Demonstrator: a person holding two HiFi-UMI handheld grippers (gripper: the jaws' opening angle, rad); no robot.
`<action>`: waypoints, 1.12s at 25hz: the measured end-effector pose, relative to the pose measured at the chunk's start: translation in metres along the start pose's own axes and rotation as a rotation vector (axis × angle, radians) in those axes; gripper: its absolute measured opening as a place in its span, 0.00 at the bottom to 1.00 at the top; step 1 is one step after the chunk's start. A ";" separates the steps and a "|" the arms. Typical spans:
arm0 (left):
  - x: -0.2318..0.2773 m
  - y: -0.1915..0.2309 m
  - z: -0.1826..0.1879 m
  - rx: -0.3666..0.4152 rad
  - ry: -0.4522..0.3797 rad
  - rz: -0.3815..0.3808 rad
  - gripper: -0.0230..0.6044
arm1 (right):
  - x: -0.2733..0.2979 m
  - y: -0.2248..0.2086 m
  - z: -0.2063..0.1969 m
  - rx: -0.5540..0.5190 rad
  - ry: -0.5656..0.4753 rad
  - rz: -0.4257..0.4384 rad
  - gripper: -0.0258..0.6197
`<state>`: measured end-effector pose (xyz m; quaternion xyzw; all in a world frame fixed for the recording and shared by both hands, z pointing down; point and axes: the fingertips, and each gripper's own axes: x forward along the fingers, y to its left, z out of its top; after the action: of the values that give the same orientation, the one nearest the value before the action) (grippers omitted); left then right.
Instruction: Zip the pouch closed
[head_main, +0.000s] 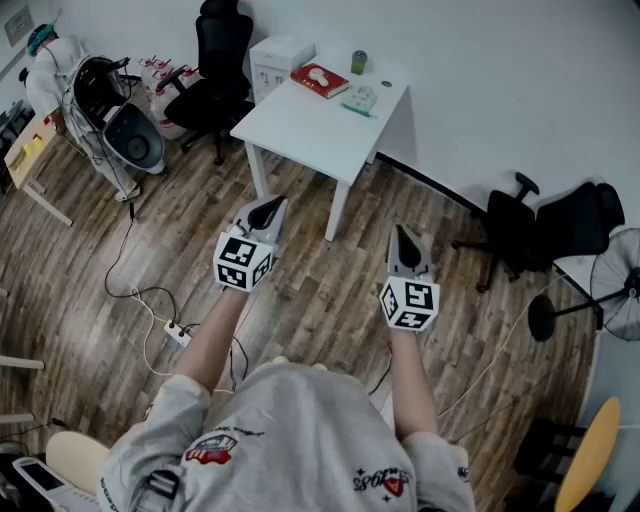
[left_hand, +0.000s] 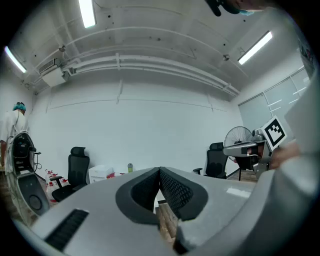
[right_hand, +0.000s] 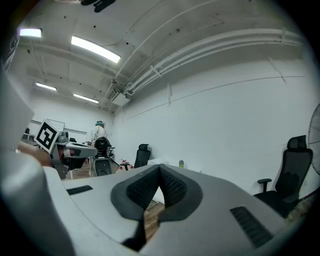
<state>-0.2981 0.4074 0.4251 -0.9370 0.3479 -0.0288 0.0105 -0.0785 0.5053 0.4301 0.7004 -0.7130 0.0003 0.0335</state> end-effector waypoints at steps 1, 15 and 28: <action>-0.001 0.002 0.001 -0.002 -0.001 -0.002 0.04 | 0.002 0.003 0.003 0.003 -0.003 0.003 0.03; -0.017 0.009 -0.006 -0.009 -0.005 0.013 0.05 | 0.001 0.015 0.000 0.028 -0.022 0.025 0.03; -0.037 0.010 -0.015 -0.037 -0.020 0.011 0.50 | -0.012 0.035 0.001 0.046 -0.092 0.058 0.35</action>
<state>-0.3336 0.4239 0.4376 -0.9354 0.3535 -0.0129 -0.0031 -0.1135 0.5177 0.4304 0.6794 -0.7335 -0.0145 -0.0154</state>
